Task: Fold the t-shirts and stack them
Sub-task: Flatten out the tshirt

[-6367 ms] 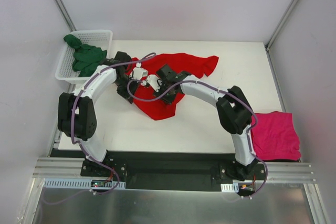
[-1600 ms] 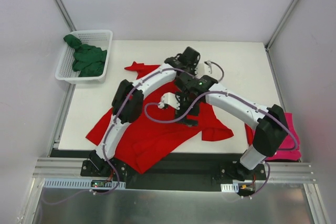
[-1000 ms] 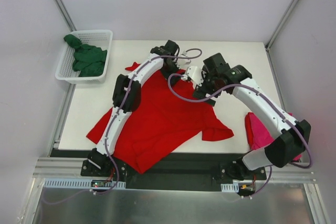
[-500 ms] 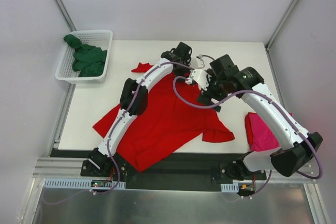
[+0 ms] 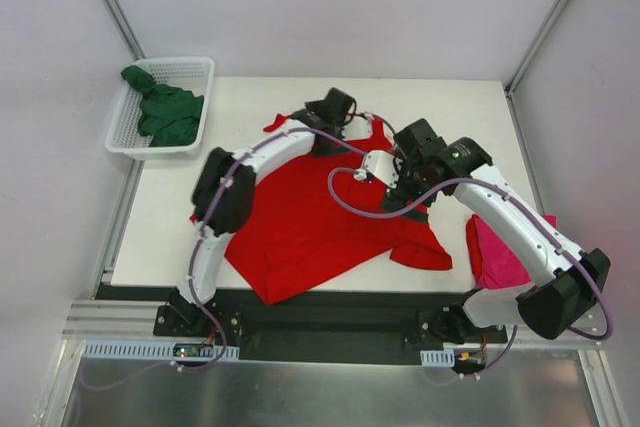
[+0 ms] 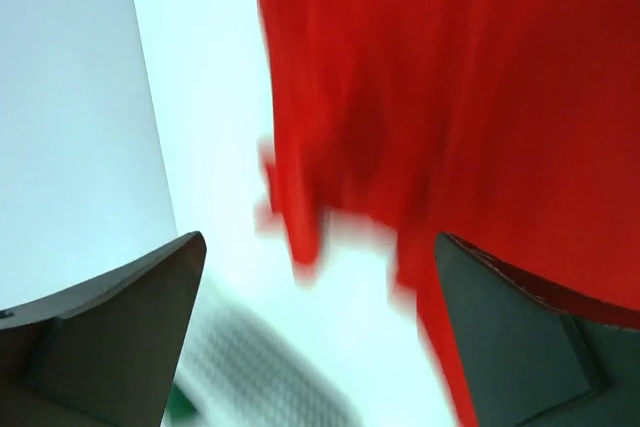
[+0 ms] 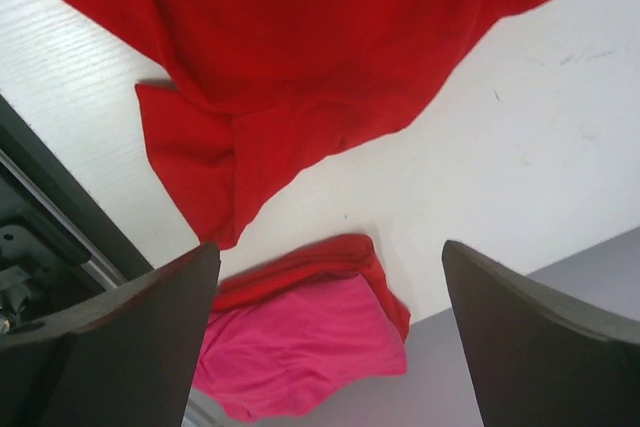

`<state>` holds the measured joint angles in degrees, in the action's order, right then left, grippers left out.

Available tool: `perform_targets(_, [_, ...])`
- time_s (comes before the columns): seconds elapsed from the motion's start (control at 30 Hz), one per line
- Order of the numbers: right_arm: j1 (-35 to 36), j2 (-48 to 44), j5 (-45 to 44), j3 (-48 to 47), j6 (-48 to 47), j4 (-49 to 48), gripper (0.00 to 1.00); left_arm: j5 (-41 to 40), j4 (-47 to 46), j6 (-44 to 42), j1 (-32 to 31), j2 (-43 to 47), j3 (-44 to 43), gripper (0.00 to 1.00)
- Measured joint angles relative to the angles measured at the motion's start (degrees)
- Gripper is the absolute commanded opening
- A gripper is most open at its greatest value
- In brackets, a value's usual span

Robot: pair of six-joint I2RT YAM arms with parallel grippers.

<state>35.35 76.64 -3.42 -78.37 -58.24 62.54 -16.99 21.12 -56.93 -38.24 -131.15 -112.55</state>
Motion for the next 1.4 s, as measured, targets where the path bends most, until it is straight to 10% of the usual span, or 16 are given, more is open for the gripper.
perform_targets(0.37, [0.1,0.1,0.4,2.2,-1.3,2.8,0.96,14.3,23.5,26.3,4.4,44.4,26.8,0.99])
perform_targets(0.67, [0.2,1.5,1.3,0.1,-2.0,6.7,0.96,30.2,31.1,33.9,14.2,32.6,41.1,0.97])
perform_targets(1.4, [1.5,1.4,2.1,-1.8,-1.8,9.3,0.96,29.8,31.8,27.7,29.1,14.2,26.5,0.99])
